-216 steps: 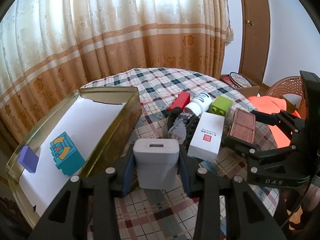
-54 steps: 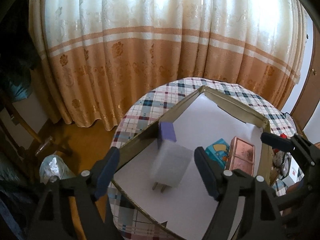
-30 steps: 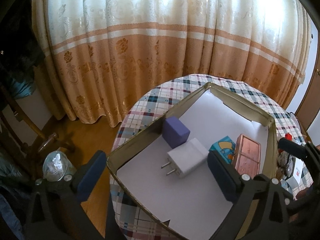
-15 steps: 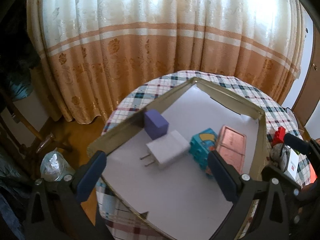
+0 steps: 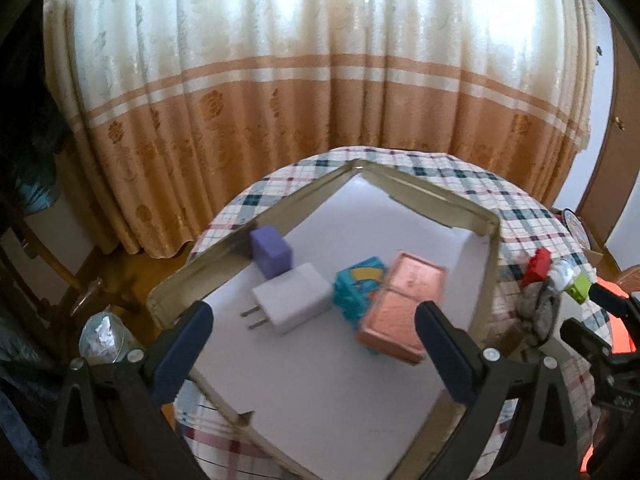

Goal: Organize rigid objects
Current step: 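Withdraw both tools from the tray toward the brown comb and grey shoe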

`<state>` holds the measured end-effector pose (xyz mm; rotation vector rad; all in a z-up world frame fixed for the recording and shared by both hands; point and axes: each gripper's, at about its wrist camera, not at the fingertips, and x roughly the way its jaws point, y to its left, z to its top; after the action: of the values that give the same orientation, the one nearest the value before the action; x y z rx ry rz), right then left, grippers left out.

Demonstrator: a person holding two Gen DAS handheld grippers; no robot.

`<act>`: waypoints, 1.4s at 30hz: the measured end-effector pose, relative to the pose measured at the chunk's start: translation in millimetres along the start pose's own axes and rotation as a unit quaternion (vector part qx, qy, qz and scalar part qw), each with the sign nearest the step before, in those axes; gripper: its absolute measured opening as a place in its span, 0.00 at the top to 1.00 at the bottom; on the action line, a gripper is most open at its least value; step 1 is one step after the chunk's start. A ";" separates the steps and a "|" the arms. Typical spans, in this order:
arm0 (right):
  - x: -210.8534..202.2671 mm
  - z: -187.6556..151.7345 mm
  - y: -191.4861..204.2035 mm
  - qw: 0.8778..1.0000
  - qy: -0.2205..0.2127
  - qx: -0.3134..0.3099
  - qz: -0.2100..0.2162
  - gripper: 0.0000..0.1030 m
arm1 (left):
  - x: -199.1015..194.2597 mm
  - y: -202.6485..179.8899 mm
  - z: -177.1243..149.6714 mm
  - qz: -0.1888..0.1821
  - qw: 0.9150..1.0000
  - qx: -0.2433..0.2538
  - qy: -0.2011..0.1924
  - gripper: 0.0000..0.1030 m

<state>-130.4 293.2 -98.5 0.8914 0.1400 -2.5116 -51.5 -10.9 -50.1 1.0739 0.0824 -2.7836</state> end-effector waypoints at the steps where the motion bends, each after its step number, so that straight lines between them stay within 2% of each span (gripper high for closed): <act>1: 0.8 -1.7 -7.0 1.000 0.004 0.007 -0.008 0.09 | -0.2 -6.5 -0.6 -0.004 1.000 0.007 0.001 0.01; 5: 2.1 -6.8 -25.4 0.999 0.013 0.029 -0.021 0.09 | -0.4 -27.0 -1.7 -0.013 0.999 0.029 0.004 0.01; 14: 3.4 -15.6 -28.3 0.999 0.021 0.034 -0.011 0.09 | -6.5 -49.4 -5.0 -0.027 0.998 0.058 -0.001 0.01; 18: 1.9 -16.3 -15.7 1.000 0.019 0.014 0.001 0.09 | -1.7 -40.7 -4.7 -0.014 0.999 0.048 0.004 0.01; 25: 3.3 -13.7 7.9 0.999 0.020 -0.008 0.041 0.09 | -9.2 -30.6 -0.3 -0.020 0.999 0.039 -0.008 0.01; 29: 7.6 -11.7 31.0 0.997 0.025 -0.041 0.060 0.09 | -4.5 -12.1 2.8 -0.006 1.000 0.012 -0.003 0.01; 33: 13.0 -9.6 43.2 0.996 0.031 -0.045 0.074 0.09 | -3.1 5.1 2.3 0.016 1.000 -0.007 -0.003 0.01; 38: 24.8 -8.3 62.0 0.992 0.049 -0.056 0.106 0.09 | 0.4 20.7 1.2 0.023 0.999 -0.030 0.003 0.01; 42: 43.3 -6.2 66.4 0.991 0.076 -0.062 0.092 0.09 | -0.4 23.7 1.4 0.021 0.999 -0.032 0.000 0.01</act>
<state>-125.7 218.9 -126.2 0.9977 0.2483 -2.2389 -48.2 -34.4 -48.7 1.0491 0.1477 -2.7237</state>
